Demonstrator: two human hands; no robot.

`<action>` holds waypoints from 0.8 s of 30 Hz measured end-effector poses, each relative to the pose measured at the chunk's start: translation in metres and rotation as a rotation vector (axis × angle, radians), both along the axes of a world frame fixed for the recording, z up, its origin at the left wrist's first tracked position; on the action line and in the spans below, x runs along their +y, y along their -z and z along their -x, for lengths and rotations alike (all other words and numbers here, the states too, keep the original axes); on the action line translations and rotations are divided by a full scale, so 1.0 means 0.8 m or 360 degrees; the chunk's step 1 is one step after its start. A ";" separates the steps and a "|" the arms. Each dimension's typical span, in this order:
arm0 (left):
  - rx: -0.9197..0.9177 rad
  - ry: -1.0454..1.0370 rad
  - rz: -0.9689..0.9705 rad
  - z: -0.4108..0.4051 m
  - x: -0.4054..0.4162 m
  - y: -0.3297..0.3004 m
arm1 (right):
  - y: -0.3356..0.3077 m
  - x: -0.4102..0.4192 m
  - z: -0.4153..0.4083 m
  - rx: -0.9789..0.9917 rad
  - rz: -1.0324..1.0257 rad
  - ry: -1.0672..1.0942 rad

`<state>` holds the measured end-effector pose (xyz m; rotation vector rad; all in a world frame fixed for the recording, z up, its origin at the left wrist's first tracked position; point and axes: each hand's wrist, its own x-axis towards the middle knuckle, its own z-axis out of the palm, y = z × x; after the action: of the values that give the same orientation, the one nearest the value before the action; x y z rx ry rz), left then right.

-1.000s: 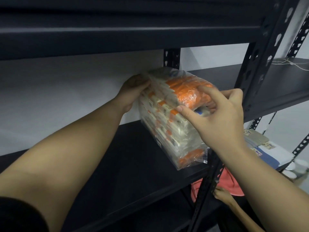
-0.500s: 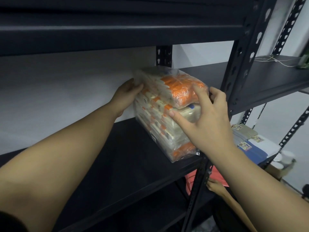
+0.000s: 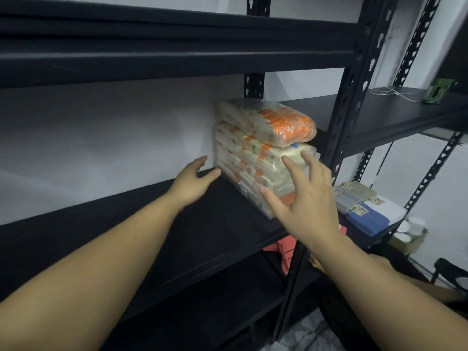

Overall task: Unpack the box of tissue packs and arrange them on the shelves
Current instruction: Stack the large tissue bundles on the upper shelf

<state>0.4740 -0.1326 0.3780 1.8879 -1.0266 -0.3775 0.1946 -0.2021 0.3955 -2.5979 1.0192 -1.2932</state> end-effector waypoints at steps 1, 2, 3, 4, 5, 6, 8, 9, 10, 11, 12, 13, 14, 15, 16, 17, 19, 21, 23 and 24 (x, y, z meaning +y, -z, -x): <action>-0.0032 0.0006 -0.0026 0.004 0.013 0.005 | 0.008 0.008 0.000 0.0007 -0.0008 -0.0024; -0.0065 0.0014 -0.0060 0.009 0.027 0.009 | 0.016 0.016 0.000 0.0024 -0.0014 -0.0046; -0.0096 0.0015 -0.0086 0.015 0.040 0.013 | 0.023 0.023 -0.001 0.0056 -0.0025 -0.0060; -0.0124 0.0008 -0.0112 0.022 0.055 0.016 | 0.029 0.029 -0.002 0.0098 -0.0046 -0.0066; -0.0150 -0.0005 -0.0138 0.029 0.070 0.019 | 0.034 0.034 -0.003 0.0140 -0.0072 -0.0072; -0.0169 -0.0019 -0.0161 0.037 0.085 0.022 | 0.039 0.039 -0.004 0.0170 -0.0095 -0.0085; -0.0210 -0.0045 -0.0191 0.052 0.114 0.028 | 0.050 0.044 -0.006 0.0212 -0.0141 -0.0148; -0.0232 -0.0066 -0.0212 0.059 0.127 0.031 | 0.057 0.045 -0.007 0.0246 -0.0169 -0.0194; -0.0265 -0.0091 -0.0238 0.066 0.139 0.034 | 0.063 0.047 -0.007 0.0287 -0.0195 -0.0245; -0.0306 -0.0118 -0.0265 0.073 0.149 0.038 | 0.070 0.049 -0.007 0.0326 -0.0215 -0.0295; -0.0346 -0.0142 -0.0295 0.080 0.159 0.041 | 0.077 0.050 -0.006 0.0356 -0.0234 -0.0348; -0.0380 -0.0158 -0.0324 0.085 0.167 0.045 | 0.083 0.052 -0.006 0.0378 -0.0256 -0.0395; -0.0403 -0.0179 -0.0357 0.093 0.175 0.049 | 0.088 0.052 -0.004 0.0399 -0.0275 -0.0443; -0.0415 -0.0210 -0.0382 0.103 0.182 0.053 | 0.093 0.052 0.000 0.0425 -0.0291 -0.0489; -0.0422 -0.0241 -0.0402 0.111 0.189 0.058 | 0.097 0.052 0.003 0.0445 -0.0302 -0.0526; -0.0430 -0.0271 -0.0422 0.122 0.195 0.064 | 0.101 0.052 0.007 0.0461 -0.0315 -0.0560; -0.0451 -0.0340 -0.0459 0.144 0.207 0.076 | 0.112 0.052 0.013 0.0496 -0.0334 -0.0628; -0.0480 -0.0414 -0.0483 0.169 0.219 0.091 | 0.126 0.054 0.022 0.0514 -0.0370 -0.0700; -0.0489 -0.0486 -0.0495 0.196 0.232 0.108 | 0.143 0.058 0.032 0.0520 -0.0421 -0.0742; -0.0474 -0.0512 -0.0499 0.210 0.240 0.116 | 0.151 0.061 0.037 0.0526 -0.0455 -0.0750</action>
<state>0.3058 0.0593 0.2849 2.4028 -0.8657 -0.0699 0.1649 -0.1532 0.2745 -2.6406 0.5134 -0.5822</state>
